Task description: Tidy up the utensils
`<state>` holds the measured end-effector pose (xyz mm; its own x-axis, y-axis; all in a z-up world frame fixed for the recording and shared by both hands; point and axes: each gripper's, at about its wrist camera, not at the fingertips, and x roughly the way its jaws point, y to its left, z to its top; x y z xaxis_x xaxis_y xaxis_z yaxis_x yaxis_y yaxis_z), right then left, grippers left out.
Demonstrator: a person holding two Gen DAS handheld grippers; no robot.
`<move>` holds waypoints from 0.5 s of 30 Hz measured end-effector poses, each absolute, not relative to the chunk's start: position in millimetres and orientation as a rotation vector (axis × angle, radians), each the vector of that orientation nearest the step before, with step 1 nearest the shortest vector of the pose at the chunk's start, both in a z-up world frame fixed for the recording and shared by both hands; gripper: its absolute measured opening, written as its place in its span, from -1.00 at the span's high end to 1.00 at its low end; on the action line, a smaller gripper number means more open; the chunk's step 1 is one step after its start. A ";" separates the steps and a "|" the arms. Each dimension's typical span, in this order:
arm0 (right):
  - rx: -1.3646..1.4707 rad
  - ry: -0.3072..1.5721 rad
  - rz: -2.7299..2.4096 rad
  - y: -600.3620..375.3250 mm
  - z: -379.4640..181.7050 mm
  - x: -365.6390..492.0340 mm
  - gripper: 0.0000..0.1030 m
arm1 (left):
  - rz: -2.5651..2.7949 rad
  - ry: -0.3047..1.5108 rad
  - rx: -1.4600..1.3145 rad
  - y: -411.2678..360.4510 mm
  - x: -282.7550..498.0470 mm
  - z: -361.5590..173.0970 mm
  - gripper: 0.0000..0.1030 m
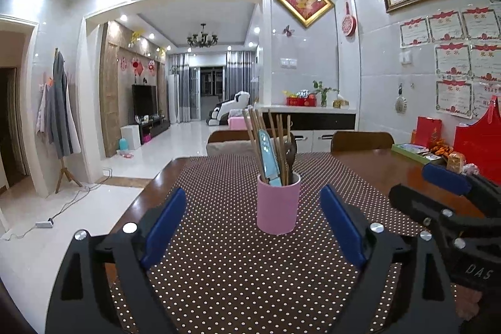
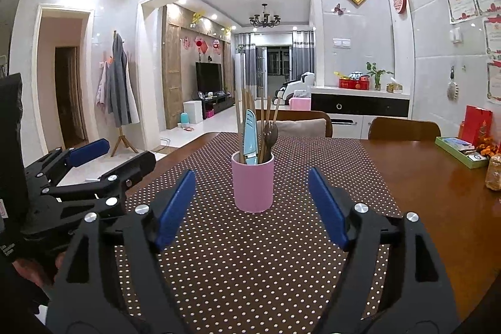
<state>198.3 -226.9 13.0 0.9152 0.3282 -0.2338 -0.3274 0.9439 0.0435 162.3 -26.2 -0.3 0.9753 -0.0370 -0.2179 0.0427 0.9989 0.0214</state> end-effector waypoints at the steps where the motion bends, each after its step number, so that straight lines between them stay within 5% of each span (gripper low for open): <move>1: 0.006 0.241 0.338 -227.3 13.7 196.8 -0.44 | -0.039 0.214 0.029 -26.8 159.8 1.2 -0.69; 15: 0.075 0.266 0.346 -234.2 15.0 190.8 -0.60 | -0.029 0.200 0.025 -29.2 153.1 10.7 -0.72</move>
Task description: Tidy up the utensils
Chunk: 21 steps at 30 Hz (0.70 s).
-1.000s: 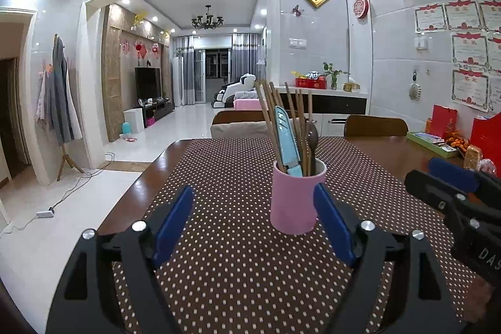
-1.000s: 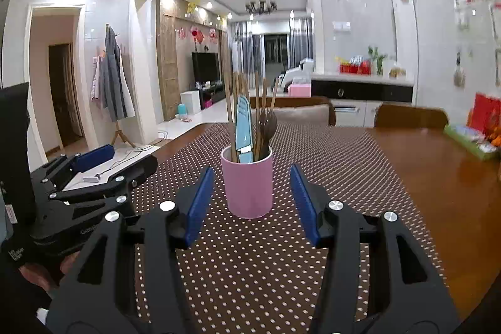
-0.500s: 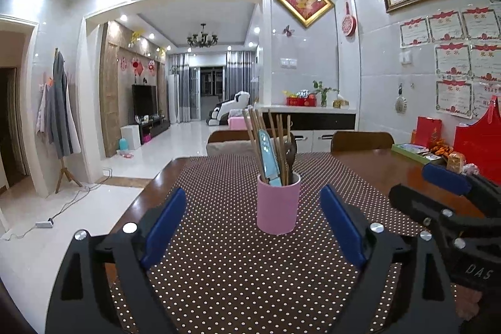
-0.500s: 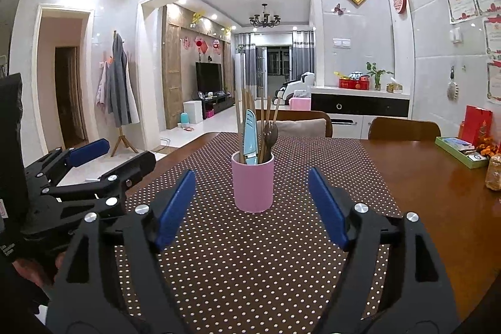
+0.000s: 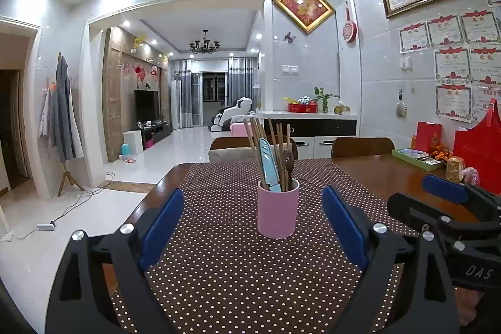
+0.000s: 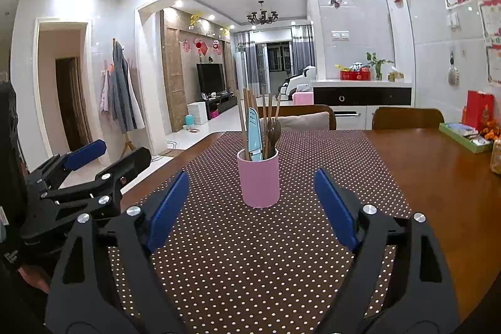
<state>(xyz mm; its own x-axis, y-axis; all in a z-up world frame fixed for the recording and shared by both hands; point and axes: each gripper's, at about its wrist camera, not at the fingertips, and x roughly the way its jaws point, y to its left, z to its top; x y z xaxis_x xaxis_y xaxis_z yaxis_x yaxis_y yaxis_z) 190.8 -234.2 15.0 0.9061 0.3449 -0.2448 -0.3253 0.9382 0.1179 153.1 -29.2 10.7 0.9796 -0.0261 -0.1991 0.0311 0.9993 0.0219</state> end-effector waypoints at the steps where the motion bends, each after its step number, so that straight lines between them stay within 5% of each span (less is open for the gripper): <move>1: 0.078 0.267 0.346 -234.5 15.3 190.6 -0.61 | -0.030 0.200 0.026 -29.4 153.3 11.1 -0.72; 21: 0.107 0.284 0.314 -241.7 16.2 194.8 -0.70 | -0.047 0.221 0.027 -34.9 155.0 7.7 -0.75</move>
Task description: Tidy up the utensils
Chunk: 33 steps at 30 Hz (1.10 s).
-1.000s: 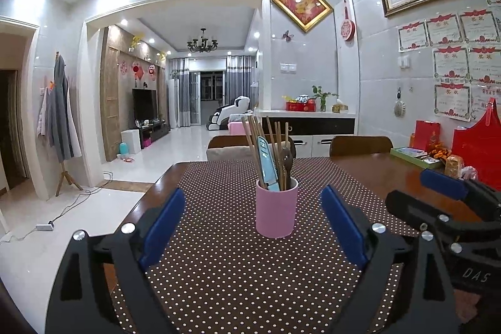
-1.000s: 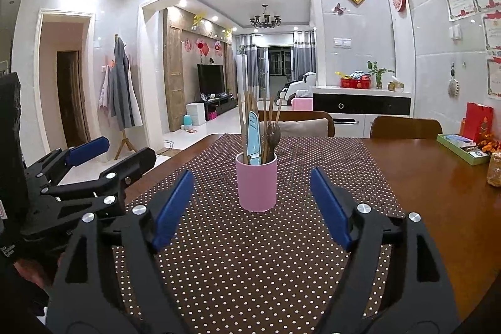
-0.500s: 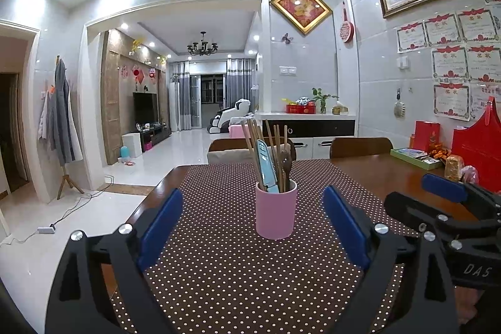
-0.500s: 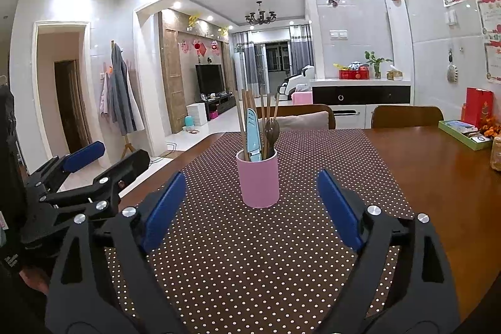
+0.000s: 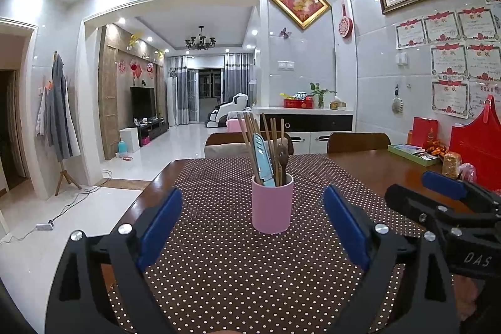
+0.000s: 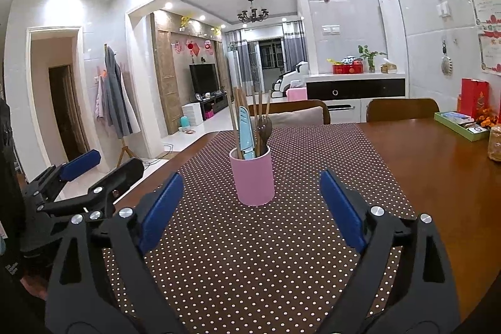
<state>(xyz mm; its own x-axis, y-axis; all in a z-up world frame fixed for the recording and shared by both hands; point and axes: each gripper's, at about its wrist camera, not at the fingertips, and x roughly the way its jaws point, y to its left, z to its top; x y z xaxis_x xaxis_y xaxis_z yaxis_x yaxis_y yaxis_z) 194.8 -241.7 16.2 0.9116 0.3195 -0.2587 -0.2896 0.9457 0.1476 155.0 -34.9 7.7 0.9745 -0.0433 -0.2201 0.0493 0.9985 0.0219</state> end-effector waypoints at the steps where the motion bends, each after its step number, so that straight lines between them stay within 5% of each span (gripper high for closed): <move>1: 0.109 0.286 0.314 -241.7 16.4 195.4 -0.70 | -0.047 0.222 0.028 -34.8 155.0 7.6 -0.75; 33: 0.099 0.289 0.308 -241.8 10.2 192.7 -0.71 | -0.045 0.233 0.014 -34.9 155.8 3.7 -0.75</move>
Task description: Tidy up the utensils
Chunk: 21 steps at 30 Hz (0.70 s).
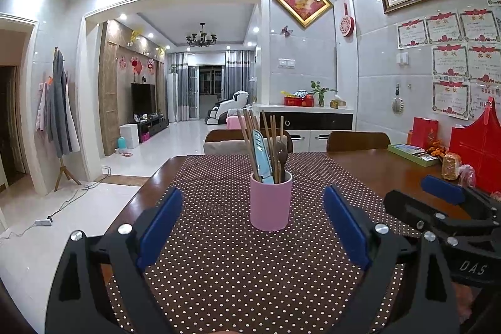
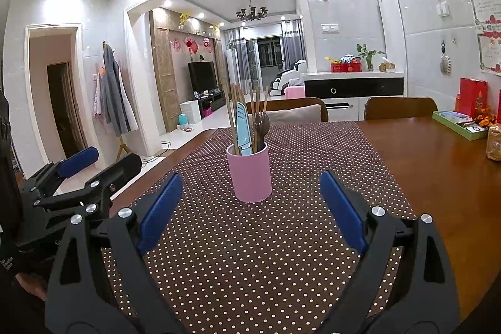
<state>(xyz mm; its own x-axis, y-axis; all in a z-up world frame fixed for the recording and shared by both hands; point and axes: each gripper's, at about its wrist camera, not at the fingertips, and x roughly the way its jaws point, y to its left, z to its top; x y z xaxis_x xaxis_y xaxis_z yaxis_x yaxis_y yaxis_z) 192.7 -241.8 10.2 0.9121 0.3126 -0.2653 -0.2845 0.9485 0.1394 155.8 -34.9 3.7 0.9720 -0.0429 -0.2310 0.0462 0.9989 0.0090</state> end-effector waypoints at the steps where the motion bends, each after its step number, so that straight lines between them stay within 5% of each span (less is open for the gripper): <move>1: 0.100 0.290 0.309 -241.8 10.0 192.3 -0.71 | -0.045 0.233 0.014 -34.6 155.8 3.6 -0.75; 21: 0.110 0.301 0.312 -241.9 5.9 195.9 -0.71 | -0.037 0.241 0.022 -33.9 159.2 2.1 -0.75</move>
